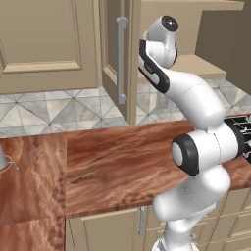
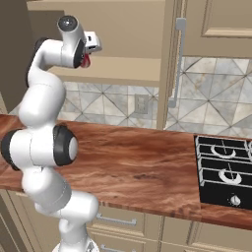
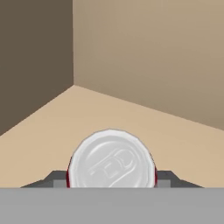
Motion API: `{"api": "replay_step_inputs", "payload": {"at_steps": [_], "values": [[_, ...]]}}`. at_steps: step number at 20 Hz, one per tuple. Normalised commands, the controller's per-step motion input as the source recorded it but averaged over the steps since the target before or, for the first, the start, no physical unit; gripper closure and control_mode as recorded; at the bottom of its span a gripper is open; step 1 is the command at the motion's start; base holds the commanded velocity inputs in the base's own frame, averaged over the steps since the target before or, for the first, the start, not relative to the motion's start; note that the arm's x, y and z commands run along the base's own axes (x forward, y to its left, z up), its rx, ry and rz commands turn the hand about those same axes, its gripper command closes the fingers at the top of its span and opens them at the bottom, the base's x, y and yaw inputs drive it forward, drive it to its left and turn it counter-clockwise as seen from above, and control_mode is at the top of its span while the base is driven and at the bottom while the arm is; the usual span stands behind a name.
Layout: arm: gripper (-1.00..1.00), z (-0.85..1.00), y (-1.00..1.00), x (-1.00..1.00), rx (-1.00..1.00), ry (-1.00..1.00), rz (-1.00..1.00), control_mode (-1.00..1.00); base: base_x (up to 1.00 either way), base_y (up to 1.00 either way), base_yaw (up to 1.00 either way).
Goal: Sort all alcoholic drinks to one cabinet, and non-alcoholic drinks to the other.
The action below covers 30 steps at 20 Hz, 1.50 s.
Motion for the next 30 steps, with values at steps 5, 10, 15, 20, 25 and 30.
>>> {"api": "replay_step_inputs", "payload": {"at_steps": [5,10,15,20,25,30], "values": [[-1.00,-0.04,0.01,0.35,0.00,0.00,0.00,-1.00,0.00,0.00,0.00],[-1.00,0.00,0.00,0.28,0.00,0.00,0.00,-1.00,0.00,0.00,0.00],[-1.00,-0.05,0.00,0.24,0.00,0.00,0.00,-1.00,0.00,0.00,0.00],[-1.00,-0.07,0.00,-0.03,0.00,0.00,0.00,-1.00,0.00,0.00,0.00],[-1.00,-0.14,0.00,-0.40,0.00,0.00,-0.02,-1.00,0.00,0.00,0.00],[-1.00,-0.19,-0.06,-0.89,0.00,0.00,-0.07,-1.00,0.00,0.00,0.00]]}}
